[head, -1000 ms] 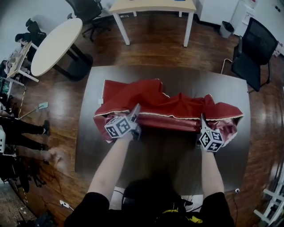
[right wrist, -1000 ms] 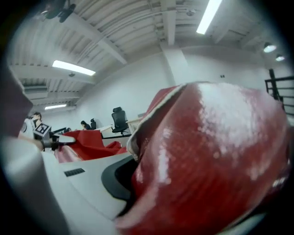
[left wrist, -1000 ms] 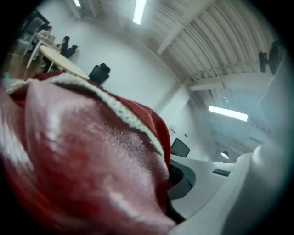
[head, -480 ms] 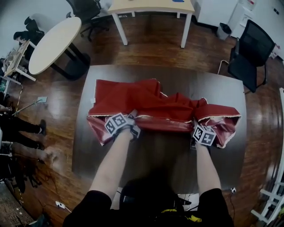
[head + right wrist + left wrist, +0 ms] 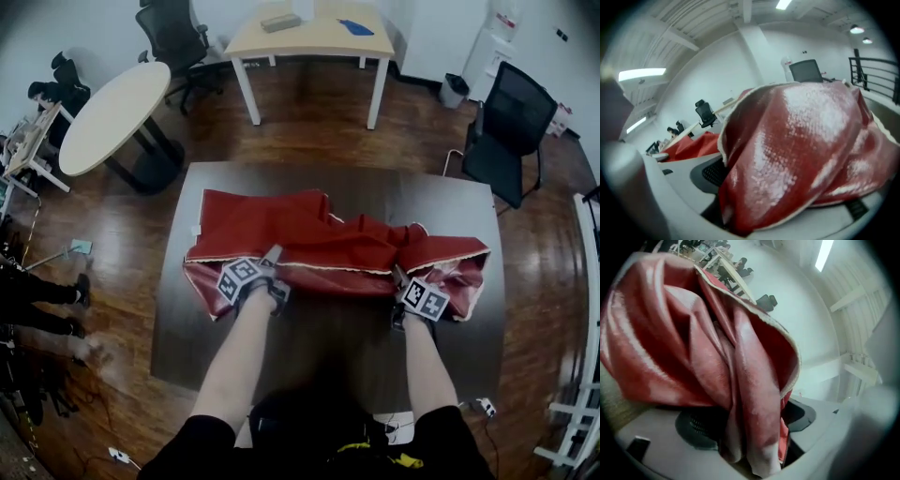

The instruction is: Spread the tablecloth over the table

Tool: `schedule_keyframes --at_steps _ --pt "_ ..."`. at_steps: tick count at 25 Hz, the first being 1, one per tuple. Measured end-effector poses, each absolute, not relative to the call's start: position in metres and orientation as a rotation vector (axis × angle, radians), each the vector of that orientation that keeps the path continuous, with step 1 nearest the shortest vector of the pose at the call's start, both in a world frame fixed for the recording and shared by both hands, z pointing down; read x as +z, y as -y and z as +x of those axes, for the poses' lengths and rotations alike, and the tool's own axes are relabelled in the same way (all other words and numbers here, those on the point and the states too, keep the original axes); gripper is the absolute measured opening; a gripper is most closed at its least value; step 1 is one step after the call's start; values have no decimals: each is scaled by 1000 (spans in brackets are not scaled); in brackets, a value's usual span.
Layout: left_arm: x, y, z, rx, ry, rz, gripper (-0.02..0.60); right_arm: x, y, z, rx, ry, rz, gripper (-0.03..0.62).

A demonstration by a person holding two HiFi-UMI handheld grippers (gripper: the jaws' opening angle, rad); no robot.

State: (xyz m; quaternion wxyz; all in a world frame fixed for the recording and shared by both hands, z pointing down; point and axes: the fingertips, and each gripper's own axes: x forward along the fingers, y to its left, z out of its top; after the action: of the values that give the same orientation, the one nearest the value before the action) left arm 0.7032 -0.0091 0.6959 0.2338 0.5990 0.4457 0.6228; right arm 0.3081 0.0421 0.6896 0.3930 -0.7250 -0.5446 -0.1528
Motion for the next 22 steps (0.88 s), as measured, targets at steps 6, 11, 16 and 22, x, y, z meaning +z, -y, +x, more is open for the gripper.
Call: schedule_keyframes --at_steps 6,11,16,22 --pt "673 46 705 1673 -1180 1526 431 655 -5 299 -55 1318 -1722 321" --pt "668 96 720 1647 -1208 1498 431 645 44 299 -42 1263 -1753 321" --pt "649 113 734 1560 -1299 1512 393 623 66 303 -33 1267 -1812 321" --pt "626 137 732 1505 -1460 1513 390 612 100 293 -4 1304 -1825 278"
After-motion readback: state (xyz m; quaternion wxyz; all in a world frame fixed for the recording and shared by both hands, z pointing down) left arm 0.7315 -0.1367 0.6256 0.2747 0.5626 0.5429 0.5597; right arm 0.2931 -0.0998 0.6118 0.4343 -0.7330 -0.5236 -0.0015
